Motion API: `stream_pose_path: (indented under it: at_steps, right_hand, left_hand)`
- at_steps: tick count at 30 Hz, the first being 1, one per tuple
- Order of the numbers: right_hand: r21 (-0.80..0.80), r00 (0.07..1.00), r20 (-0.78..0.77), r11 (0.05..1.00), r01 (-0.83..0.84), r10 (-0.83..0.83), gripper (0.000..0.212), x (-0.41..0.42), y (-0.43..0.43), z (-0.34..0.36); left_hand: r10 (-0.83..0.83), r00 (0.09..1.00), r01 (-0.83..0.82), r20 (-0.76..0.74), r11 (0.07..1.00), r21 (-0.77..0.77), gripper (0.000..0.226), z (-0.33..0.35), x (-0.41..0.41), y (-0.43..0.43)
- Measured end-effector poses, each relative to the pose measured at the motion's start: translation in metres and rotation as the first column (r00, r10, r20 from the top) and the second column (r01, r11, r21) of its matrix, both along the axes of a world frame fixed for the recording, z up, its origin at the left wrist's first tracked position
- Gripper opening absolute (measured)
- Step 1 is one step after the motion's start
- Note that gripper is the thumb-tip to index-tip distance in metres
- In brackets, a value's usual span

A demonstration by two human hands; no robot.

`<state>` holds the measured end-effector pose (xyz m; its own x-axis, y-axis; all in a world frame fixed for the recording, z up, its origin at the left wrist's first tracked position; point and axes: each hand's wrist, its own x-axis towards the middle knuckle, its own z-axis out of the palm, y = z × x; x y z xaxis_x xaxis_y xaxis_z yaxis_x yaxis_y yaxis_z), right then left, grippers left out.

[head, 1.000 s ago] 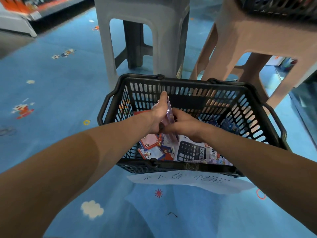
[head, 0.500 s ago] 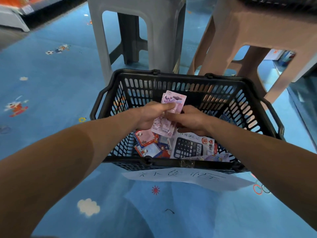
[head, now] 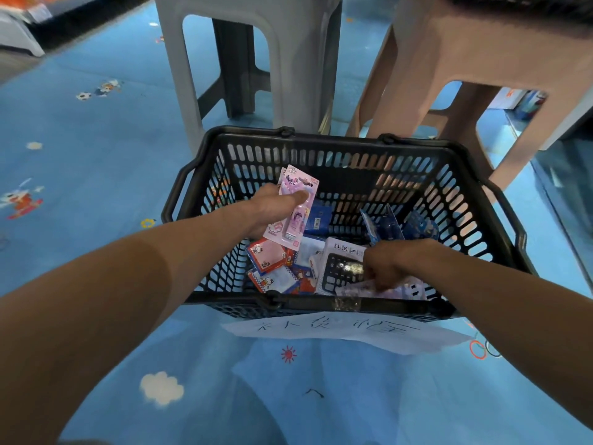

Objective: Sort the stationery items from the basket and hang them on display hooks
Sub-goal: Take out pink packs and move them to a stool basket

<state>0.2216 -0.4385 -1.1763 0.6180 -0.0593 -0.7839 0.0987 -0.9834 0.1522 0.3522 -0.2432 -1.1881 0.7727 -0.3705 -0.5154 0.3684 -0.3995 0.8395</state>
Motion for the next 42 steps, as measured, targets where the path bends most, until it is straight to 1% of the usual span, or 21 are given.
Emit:
stream_pose_path:
  at_steps: [3,4,6,8,10,13,15,17,21,22,24,26,28,31,33,34,36,37,39,40,42]
  right_hand:
    - [0.175,0.970,0.103,0.964,0.199,-0.219,0.018,0.018,-0.008,0.018]
    - [0.272,0.938,0.135,0.923,0.274,-0.318,0.014,0.024,-0.011,0.024]
    - [0.485,0.838,0.137,0.774,0.408,-0.528,0.010,0.034,-0.012,0.036]
    - [0.643,0.752,0.123,0.629,0.436,-0.647,0.010,0.036,-0.013,0.043]
    - [0.718,0.737,0.196,0.606,0.342,-0.647,0.010,0.035,-0.013,0.045]
    - [0.719,0.733,0.344,0.666,0.197,-0.587,0.007,0.034,-0.013,0.048]
    - [0.734,0.744,0.361,0.664,0.146,-0.562,0.015,0.036,-0.011,0.050]
    - [0.717,0.757,0.398,0.691,0.096,-0.518,0.011,0.041,-0.007,0.054]
    - [0.728,0.782,0.381,0.682,0.075,-0.493,0.008,0.052,0.011,0.065]
    - [0.737,0.768,0.380,0.670,0.085,-0.515,0.012,0.054,0.016,0.066]
    - [0.758,0.715,0.406,0.647,0.084,-0.569,0.019,0.058,0.020,0.064]
    - [0.790,0.668,0.406,0.607,0.087,-0.624,0.036,0.060,0.020,0.059]
    - [0.821,0.639,0.357,0.555,0.132,-0.681,0.068,0.057,0.019,0.054]
    - [0.817,0.541,0.400,0.556,0.156,-0.740,0.092,0.059,0.022,0.045]
    - [0.861,0.435,0.334,0.458,0.220,-0.836,0.106,0.061,0.021,0.041]
    - [0.895,0.392,0.208,0.336,0.292,-0.896,0.110,0.062,0.020,0.040]
    - [0.893,0.349,-0.136,0.038,0.449,-0.927,0.094,0.061,0.020,0.043]
    - [0.880,0.347,-0.242,-0.055,0.471,-0.906,0.077,0.060,0.020,0.044]
    - [0.907,0.353,-0.273,-0.116,0.406,-0.895,0.051,0.063,0.021,0.046]
    - [0.928,0.361,-0.244,-0.108,0.358,-0.900,0.047,0.064,0.021,0.047]
    - [0.955,0.377,-0.152,-0.038,0.294,-0.914,0.055,0.067,0.023,0.050]
  left_hand:
    - [-0.001,1.000,0.001,0.016,1.000,-0.015,0.058,0.001,0.002,0.003]
    - [-0.001,1.000,0.002,0.018,0.999,-0.035,0.052,0.002,0.003,0.005]
    - [-0.003,1.000,0.004,0.021,0.998,-0.065,0.040,0.002,0.003,0.009]
    - [0.003,0.999,-0.001,0.036,0.998,-0.068,0.030,0.004,0.002,0.012]
    - [0.018,0.999,-0.015,0.033,0.998,-0.068,0.028,0.007,0.002,0.016]
    - [0.025,1.000,-0.024,-0.001,0.997,-0.078,0.039,0.009,0.002,0.021]
    - [0.022,1.000,-0.023,-0.003,0.996,-0.082,0.044,0.010,0.001,0.021]
    - [0.011,1.000,-0.012,-0.003,0.996,-0.093,0.051,0.013,0.002,0.016]
    - [-0.075,0.996,0.065,-0.045,0.978,-0.196,0.078,0.026,-0.002,-0.003]
    - [-0.088,0.995,0.079,-0.037,0.976,-0.202,0.075,0.028,-0.002,-0.007]
    - [-0.119,0.991,0.104,-0.058,0.971,-0.217,0.050,0.030,-0.002,-0.010]
    - [-0.186,0.970,0.127,-0.156,0.938,-0.324,0.031,0.033,-0.004,-0.011]
    - [-0.203,0.958,0.113,-0.202,0.917,-0.383,0.038,0.031,-0.004,-0.012]
    - [-0.212,0.957,0.119,-0.198,0.909,-0.400,0.057,0.032,-0.004,-0.012]
    - [-0.207,0.964,0.122,-0.170,0.904,-0.409,0.062,0.032,-0.001,-0.011]
    - [-0.203,0.967,0.121,-0.156,0.899,-0.422,0.060,0.032,0.001,-0.011]
    - [-0.191,0.971,0.108,-0.144,0.887,-0.449,0.046,0.033,0.003,-0.014]
    - [-0.191,0.970,0.101,-0.152,0.881,-0.461,0.037,0.033,0.002,-0.017]
    - [-0.195,0.965,0.092,-0.178,0.881,-0.464,0.029,0.034,0.002,-0.022]
    - [-0.194,0.962,0.089,-0.189,0.886,-0.456,0.027,0.034,0.001,-0.023]
    - [-0.185,0.960,0.078,-0.211,0.898,-0.434,0.025,0.034,0.001,-0.025]
